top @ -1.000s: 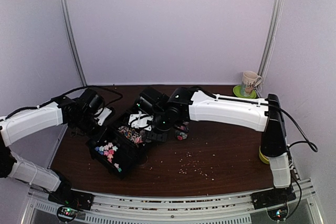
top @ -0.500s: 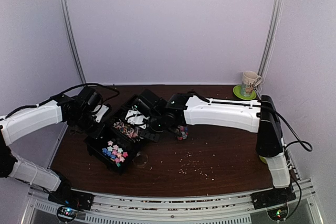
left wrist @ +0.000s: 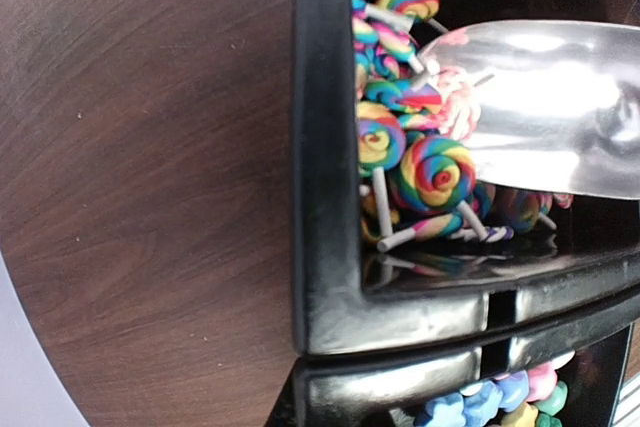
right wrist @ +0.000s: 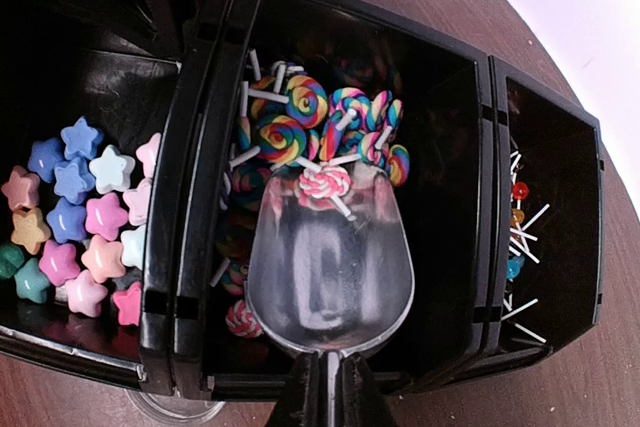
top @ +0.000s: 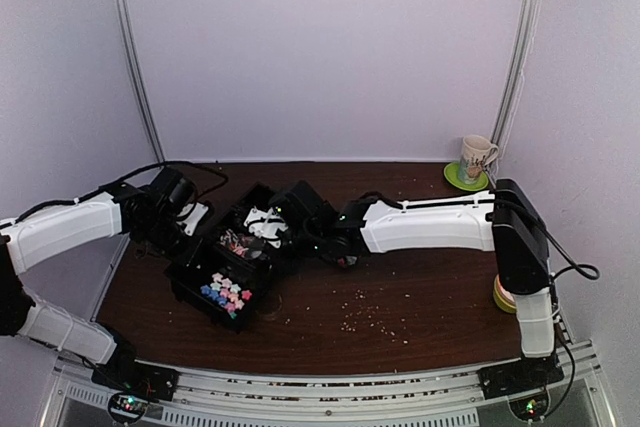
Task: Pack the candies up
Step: Scoop the fake candies from the storage box.
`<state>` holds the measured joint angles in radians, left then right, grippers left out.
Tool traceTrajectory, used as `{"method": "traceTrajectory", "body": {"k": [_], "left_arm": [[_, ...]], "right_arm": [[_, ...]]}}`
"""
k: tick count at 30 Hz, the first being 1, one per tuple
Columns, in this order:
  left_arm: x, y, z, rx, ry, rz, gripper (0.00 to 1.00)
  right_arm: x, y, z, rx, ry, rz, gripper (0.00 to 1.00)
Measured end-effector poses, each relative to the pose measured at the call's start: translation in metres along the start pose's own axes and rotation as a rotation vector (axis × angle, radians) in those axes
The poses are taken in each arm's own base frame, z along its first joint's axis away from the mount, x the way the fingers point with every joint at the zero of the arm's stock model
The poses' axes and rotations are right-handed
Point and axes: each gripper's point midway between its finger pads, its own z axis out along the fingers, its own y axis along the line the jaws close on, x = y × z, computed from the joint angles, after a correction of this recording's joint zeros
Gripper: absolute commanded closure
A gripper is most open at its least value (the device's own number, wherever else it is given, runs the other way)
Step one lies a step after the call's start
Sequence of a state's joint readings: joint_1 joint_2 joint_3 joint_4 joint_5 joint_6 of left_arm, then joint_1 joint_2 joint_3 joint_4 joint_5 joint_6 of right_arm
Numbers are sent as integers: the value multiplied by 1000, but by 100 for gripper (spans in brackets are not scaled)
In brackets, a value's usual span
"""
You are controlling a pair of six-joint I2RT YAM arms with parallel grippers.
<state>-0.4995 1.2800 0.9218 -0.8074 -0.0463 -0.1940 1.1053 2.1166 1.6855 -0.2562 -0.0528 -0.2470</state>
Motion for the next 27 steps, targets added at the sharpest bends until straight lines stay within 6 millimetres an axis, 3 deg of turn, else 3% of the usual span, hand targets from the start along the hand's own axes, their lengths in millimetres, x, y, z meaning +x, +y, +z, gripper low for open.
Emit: {"method": "traceTrajectory", "body": {"k": [15, 27], "left_arm": [[5, -2, 4, 33, -2, -13, 100], [3, 0, 1, 15, -15, -13, 100]], "right_arm": [[2, 11, 22, -66, -184, 20, 100], [9, 11, 25, -28, -312, 154, 100]]}}
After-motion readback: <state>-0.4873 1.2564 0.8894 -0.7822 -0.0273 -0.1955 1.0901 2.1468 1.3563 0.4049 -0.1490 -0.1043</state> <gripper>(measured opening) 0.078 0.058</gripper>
